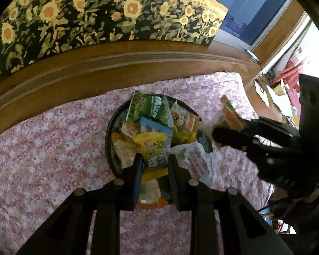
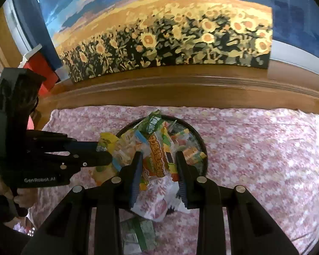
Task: Organize snacks
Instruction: 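Carry the yellow pack with the left tool while the right tool carries the cartoon pack, then release the yellow pack onto the plate with the left tool while the right tool releases its pack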
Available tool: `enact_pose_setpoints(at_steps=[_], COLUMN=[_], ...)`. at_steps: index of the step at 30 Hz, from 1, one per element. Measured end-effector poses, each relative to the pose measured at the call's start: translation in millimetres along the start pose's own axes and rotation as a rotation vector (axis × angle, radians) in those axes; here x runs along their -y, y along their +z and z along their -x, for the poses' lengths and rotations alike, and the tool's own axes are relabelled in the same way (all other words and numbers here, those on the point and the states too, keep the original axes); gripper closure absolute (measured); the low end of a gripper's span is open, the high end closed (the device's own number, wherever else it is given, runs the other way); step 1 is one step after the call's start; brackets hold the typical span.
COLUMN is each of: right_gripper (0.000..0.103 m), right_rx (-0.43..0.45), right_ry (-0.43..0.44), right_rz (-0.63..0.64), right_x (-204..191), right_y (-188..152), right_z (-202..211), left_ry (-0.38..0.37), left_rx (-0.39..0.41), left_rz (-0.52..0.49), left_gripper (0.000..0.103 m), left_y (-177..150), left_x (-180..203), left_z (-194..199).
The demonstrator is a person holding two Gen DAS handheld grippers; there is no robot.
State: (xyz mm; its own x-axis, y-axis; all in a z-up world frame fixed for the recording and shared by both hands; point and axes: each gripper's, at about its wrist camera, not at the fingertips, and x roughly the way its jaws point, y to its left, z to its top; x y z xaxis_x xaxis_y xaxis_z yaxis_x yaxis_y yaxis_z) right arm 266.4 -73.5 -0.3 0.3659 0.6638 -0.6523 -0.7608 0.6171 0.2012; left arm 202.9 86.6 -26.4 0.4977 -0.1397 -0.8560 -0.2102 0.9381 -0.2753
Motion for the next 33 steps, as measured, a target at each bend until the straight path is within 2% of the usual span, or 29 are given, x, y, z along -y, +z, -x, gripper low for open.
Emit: enact_pose_setpoints(at_steps=[20,23,25,27,31,33], right_gripper=[0.07,0.07,0.068,0.061,0.046,0.044], right_rx=[-0.055,-0.07,-0.076,-0.074,-0.062,-0.063], right_ry=[0.017,0.017,0.012,0.007,0.021,0.017], right_rz=[-0.023,-0.013,-0.013,-0.016,-0.028,-0.032], right_x=[3.5,2.1,2.0,2.4,3.7,4.9], right_y=[10.0,9.0,8.4,8.7,9.9,10.0], right_z=[-39.4,-43.9,-46.2,-47.0,-44.7,-44.0], left_ry=[0.02,0.023,0.022,0.02,0.024,0.045], left_rx=[0.003,-0.011,-0.009,-0.005,0.007,0.01], left_rz=[0.032,0.044,0.037,0.029,0.019,0.024], left_gripper=[0.078,0.067,0.055,0.052,0.037,0.029], left_y=[16.5,16.9,16.7,18.2,20.1,20.7], left_x=[-17.9,-20.0,-18.6,-16.1,-13.0,-13.4], left_z=[-14.5,-17.8,-16.9,-16.8,-14.1,-12.8])
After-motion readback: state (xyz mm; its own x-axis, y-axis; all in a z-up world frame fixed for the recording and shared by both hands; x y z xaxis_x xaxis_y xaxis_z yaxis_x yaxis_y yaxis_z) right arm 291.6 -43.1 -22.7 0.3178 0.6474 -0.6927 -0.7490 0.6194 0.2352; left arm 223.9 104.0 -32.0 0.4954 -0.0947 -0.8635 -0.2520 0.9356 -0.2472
